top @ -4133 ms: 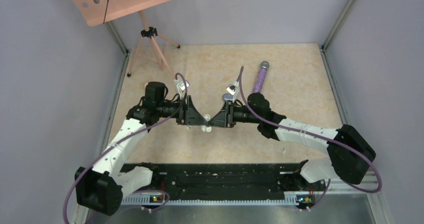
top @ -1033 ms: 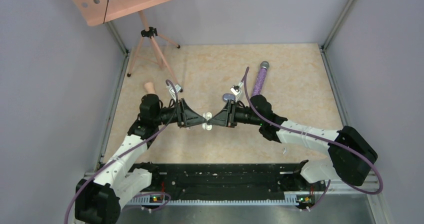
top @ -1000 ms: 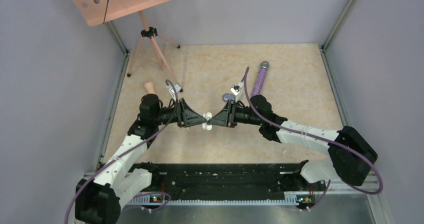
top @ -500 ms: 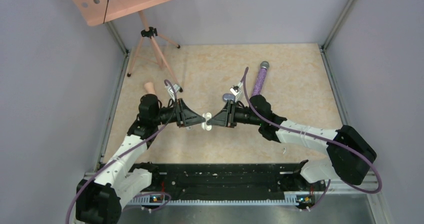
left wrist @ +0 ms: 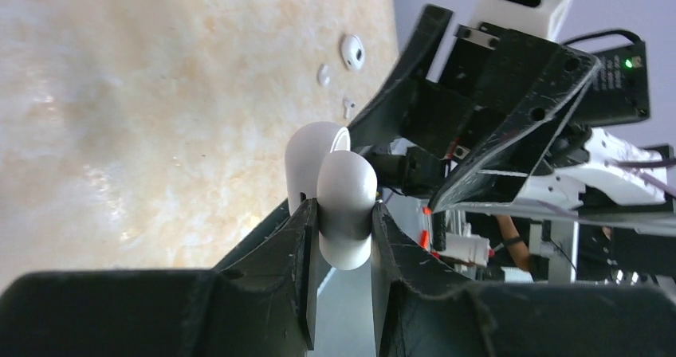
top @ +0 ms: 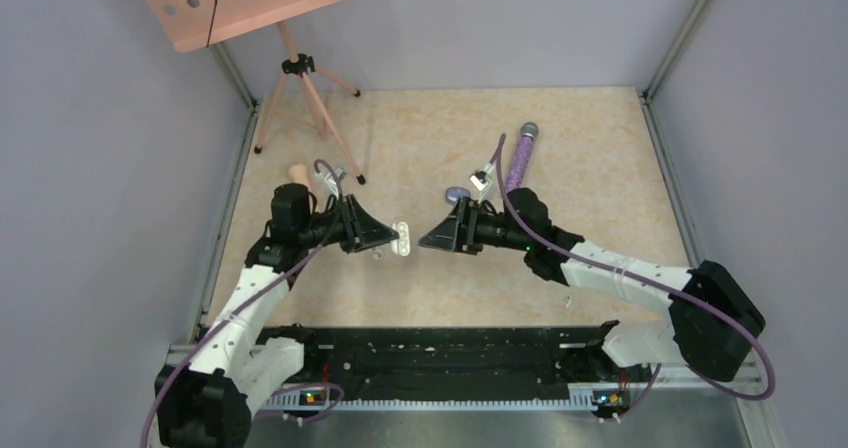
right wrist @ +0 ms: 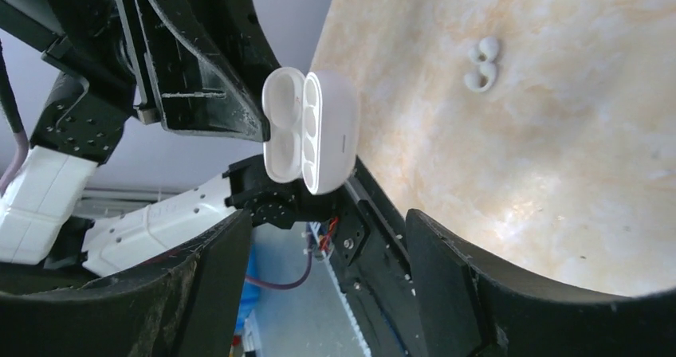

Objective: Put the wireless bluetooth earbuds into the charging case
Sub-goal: Pick up the earbud from the center of the board.

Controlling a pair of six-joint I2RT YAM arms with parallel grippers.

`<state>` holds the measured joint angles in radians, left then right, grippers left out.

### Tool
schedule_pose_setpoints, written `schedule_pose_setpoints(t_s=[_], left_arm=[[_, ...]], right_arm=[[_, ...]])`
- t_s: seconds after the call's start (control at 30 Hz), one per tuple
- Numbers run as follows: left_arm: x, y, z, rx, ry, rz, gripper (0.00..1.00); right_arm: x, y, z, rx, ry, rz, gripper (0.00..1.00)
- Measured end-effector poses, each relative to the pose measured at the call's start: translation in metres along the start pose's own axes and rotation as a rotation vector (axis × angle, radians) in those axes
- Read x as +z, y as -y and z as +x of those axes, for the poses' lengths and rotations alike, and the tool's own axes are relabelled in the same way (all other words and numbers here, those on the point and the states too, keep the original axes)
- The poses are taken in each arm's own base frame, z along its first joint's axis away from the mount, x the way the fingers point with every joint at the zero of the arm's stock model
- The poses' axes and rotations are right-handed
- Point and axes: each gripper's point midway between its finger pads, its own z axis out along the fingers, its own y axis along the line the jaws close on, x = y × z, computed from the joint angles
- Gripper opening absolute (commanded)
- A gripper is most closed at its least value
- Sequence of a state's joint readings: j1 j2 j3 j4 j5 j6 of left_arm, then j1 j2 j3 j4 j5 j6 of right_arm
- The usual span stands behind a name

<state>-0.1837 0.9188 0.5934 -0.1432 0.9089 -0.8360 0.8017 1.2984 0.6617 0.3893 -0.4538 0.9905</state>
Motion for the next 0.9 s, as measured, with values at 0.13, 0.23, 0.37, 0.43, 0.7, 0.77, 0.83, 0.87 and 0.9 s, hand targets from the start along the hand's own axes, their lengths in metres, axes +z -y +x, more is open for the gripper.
schedule_pose_setpoints(t_s=[0.13,0.23,0.37,0.43,0.7,0.77,0.83,0.87,0.9], left_arm=[[-0.012,-0.008,-0.015,-0.005,0.045,-0.099,0.00],[-0.029,-0.012,-0.034,-0.016,0.112,-0.185,0.00],[-0.060,-0.025,-0.063,-0.067,0.233,-0.295,0.00],[-0.075,-0.035,-0.072,-0.110,0.282,-0.347,0.00],[-0.108,-0.062,-0.073,-0.245,0.408,-0.503,0.00],[-0.115,-0.059,-0.073,-0.243,0.457,-0.522,0.00],[-0.120,-0.055,-0.074,-0.237,0.493,-0.529,0.00],[-0.121,-0.054,-0.075,-0.236,0.504,-0.531,0.00],[-0.122,-0.054,-0.075,-0.238,0.510,-0.534,0.00]], right_arm=[[-0.013,0.006,-0.017,-0.046,0.074,0.075,0.53],[-0.013,0.015,-0.023,-0.076,0.113,0.143,0.49],[0.009,0.037,-0.004,-0.099,0.061,0.246,0.47],[0.029,0.049,0.010,-0.112,0.011,0.290,0.47],[0.114,0.087,0.034,-0.209,-0.101,0.430,0.46],[0.129,0.094,0.032,-0.218,-0.104,0.450,0.46],[0.143,0.103,0.029,-0.231,-0.100,0.482,0.46],[0.149,0.108,0.027,-0.241,-0.098,0.506,0.47],[0.152,0.113,0.027,-0.248,-0.097,0.522,0.47]])
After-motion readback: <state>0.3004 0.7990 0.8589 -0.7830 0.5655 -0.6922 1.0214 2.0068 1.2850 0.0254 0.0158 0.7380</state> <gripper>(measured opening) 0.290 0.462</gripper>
